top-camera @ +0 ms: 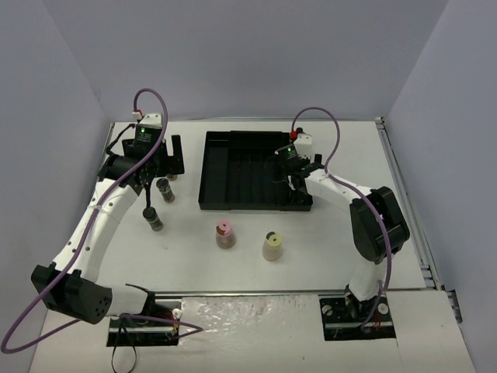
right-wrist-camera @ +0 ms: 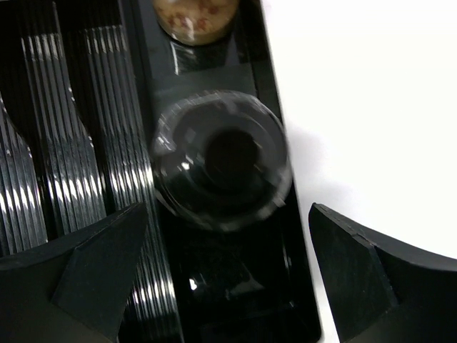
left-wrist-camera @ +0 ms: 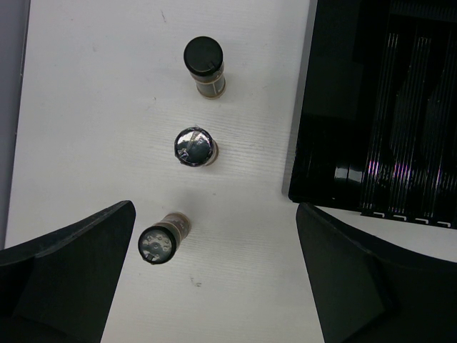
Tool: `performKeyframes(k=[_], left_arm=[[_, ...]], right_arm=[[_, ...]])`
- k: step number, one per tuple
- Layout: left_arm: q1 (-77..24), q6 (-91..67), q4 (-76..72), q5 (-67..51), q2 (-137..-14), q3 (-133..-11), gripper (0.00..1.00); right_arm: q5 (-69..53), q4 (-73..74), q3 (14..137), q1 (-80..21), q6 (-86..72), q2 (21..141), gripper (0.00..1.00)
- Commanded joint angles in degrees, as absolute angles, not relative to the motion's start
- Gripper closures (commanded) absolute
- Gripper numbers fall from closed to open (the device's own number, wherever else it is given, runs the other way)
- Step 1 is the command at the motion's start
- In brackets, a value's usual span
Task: Organize the condiment bottles
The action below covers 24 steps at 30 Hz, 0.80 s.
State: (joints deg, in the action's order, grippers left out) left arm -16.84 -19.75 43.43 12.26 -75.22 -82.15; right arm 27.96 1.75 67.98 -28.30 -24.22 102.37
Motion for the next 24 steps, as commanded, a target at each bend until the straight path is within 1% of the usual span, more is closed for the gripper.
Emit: performKeyframes(k=[1,5,12,20,24], left_arm=[[-17.1,-20.0,41.0,12.4,-74.8,-83.9,0.07],[-17.1,-20.0,41.0,12.1,-74.9,-83.9,0.07],[-17.2,-20.0,41.3,12.4,-75.1,-84.1,0.06],[-17.2,-20.0,41.3,12.5,-75.2,-84.1,0.07],[-17.2,-20.3,41.0,12.3,-75.3,-83.8,0.07]], right_arm=[[31.5,4.1,67.0,-29.5,-26.1,94.6,0.07],[31.7,6.5,65.6,-31.8,-26.7,90.5,0.07],[33.9,10.9,62.5,-40.6,-29.1,84.5,0.08],[36.8,17.5,54.9,-52.7,-38.1,77.1,0.09],[36.9,20.1,52.5,-56.9,-41.3,74.8,0.09]])
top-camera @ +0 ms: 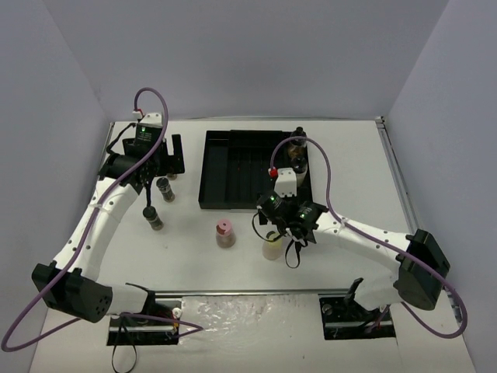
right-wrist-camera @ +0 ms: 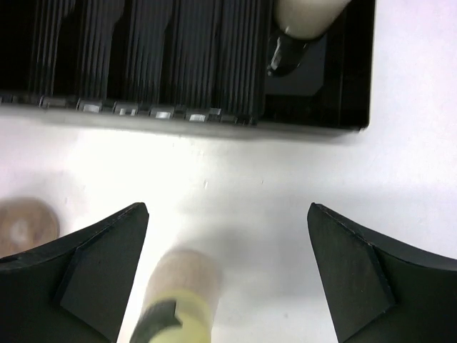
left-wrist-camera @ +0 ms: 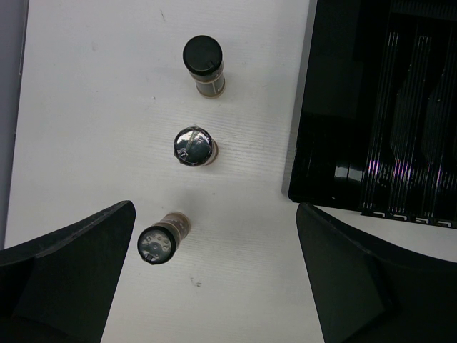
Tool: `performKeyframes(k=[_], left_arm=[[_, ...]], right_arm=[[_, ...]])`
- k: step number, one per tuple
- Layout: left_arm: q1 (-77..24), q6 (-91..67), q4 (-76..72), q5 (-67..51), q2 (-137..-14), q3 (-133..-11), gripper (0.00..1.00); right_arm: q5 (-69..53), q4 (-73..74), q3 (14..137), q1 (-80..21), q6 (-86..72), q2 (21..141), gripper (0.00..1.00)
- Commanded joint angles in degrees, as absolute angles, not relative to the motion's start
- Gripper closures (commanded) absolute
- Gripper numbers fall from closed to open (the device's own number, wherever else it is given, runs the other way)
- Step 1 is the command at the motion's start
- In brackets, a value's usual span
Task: Organize the condiment bottles
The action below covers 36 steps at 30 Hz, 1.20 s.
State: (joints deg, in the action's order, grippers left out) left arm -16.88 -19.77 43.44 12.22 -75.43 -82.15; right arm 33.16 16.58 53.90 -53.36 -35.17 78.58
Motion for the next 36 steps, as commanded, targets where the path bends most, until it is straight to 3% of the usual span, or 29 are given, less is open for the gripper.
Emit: performKeyframes(k=[1,15,18,36], left_arm=[[-17.2,-20.4,41.0,12.2,-75.3,-83.8,0.07],[-17.2,-20.3,41.2,12.4,-74.9,-83.6,0.06],[-17.2,-20.5,41.0,12.0,-74.9,-83.4,0.07],[-17.6,-19.9,41.1,12.2,-74.3,-83.2,0.06]], right_arm=[[36.8,20.3,52.0,-57.9,-42.0,74.4,0.09],[36.3,21.1,46.9,-66.6,-50.5,75.8,0.12],[37.4,21.0,46.9,-68.0,-51.4,77.6,0.2],[42.9,16.0,48.3,-70.0,-51.6,87.0,0.42]])
